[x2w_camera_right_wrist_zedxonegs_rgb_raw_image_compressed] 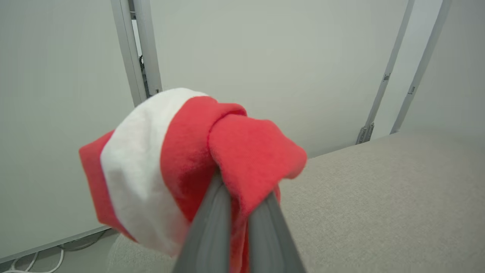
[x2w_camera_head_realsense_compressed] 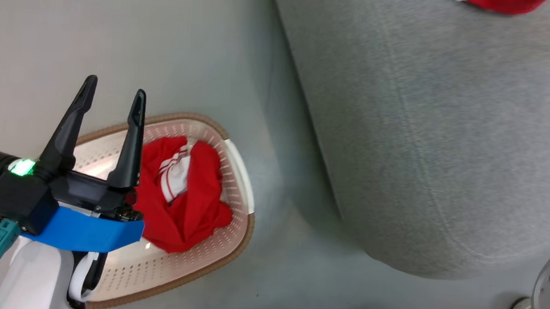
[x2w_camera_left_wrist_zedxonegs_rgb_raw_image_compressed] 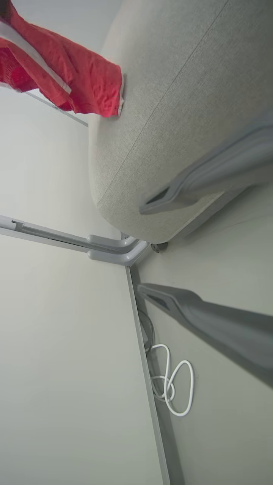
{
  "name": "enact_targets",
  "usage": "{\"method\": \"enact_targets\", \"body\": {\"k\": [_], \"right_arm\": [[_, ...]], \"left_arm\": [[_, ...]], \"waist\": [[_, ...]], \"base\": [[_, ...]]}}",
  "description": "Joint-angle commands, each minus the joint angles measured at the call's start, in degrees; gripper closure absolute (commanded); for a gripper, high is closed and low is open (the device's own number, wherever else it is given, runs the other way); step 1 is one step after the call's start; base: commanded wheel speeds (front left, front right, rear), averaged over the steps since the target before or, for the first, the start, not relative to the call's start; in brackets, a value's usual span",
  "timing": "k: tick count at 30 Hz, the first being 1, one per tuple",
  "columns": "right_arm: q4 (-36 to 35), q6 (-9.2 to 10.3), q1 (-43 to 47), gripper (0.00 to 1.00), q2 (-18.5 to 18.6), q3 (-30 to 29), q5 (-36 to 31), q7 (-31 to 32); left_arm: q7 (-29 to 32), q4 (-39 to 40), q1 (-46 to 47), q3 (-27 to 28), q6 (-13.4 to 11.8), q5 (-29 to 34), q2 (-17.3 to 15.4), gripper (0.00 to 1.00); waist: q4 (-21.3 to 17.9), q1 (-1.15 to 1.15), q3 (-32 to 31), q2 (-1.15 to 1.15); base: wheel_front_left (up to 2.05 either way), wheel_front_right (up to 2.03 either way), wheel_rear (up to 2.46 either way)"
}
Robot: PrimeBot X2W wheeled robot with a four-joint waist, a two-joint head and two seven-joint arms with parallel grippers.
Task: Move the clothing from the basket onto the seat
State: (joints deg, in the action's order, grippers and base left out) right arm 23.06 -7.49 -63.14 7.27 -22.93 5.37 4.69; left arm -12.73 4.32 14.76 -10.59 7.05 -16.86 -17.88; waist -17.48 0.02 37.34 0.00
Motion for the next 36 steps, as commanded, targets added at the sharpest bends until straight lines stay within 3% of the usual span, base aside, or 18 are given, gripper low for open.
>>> {"method": "enact_targets", "body": {"k": [1, 10, 11, 12, 24, 30, 36], "right_arm": [[1.3, -0.01, -0.8, 1.0, 0.6, -1.3, -1.0, -0.4], [14.8, -0.01, 3.6, 0.98, 2.7, -9.5, -9.7, -4.3], [15.7, -0.01, 4.0, 0.27, 2.9, -9.6, -10.4, -4.8], [16.7, -0.01, 4.6, 0.0, 2.9, -9.7, -10.6, -5.2], [19.5, -0.01, 15.5, 0.0, 4.4, -3.5, -10.5, -10.3], [14.5, -0.01, 26.1, 0.0, 2.3, 5.5, -8.4, -11.9], [3.9, -0.01, 37.0, 0.0, -0.6, 13.9, -4.9, -12.9]], "left_arm": [[-0.4, 0.1, 1.8, -0.4, 0.1, 0.2, 0.0, 0.0], [-1.8, -2.9, 1.4, -1.9, 0.3, -1.2, 0.8, 0.0], [-2.0, -3.3, 1.2, -1.9, 0.3, -1.3, 0.9, 0.0], [-2.1, -3.8, 1.0, -2.1, 0.3, -1.3, 1.0, 0.0], [-2.5, -9.1, -3.6, -2.3, 0.5, -3.7, 5.0, 0.0], [-2.5, -11.2, -8.1, 1.0, 0.5, -3.8, 7.7, 0.0], [-2.5, -13.9, -12.3, 5.0, 0.6, -3.3, 9.0, 0.0]], "waist": [[3.2, -0.02, 3.0, 0.0], [6.6, -0.02, 1.2, 0.0], [6.7, -0.02, 0.7, 0.0], [6.8, -0.02, 0.0, 0.0], [7.3, -0.02, -15.1, 0.0], [7.5, -0.02, -22.8, 0.0], [7.9, -0.02, -27.8, 0.0]], "base": [[0.0, 0.0, 0.0], [0.0, 0.0, 0.0], [0.0, 0.0, 0.0], [0.0, 0.0, 0.0], [0.0, 0.0, 0.0], [0.0, 0.0, 0.0], [0.0, 0.0, 0.0]]}}
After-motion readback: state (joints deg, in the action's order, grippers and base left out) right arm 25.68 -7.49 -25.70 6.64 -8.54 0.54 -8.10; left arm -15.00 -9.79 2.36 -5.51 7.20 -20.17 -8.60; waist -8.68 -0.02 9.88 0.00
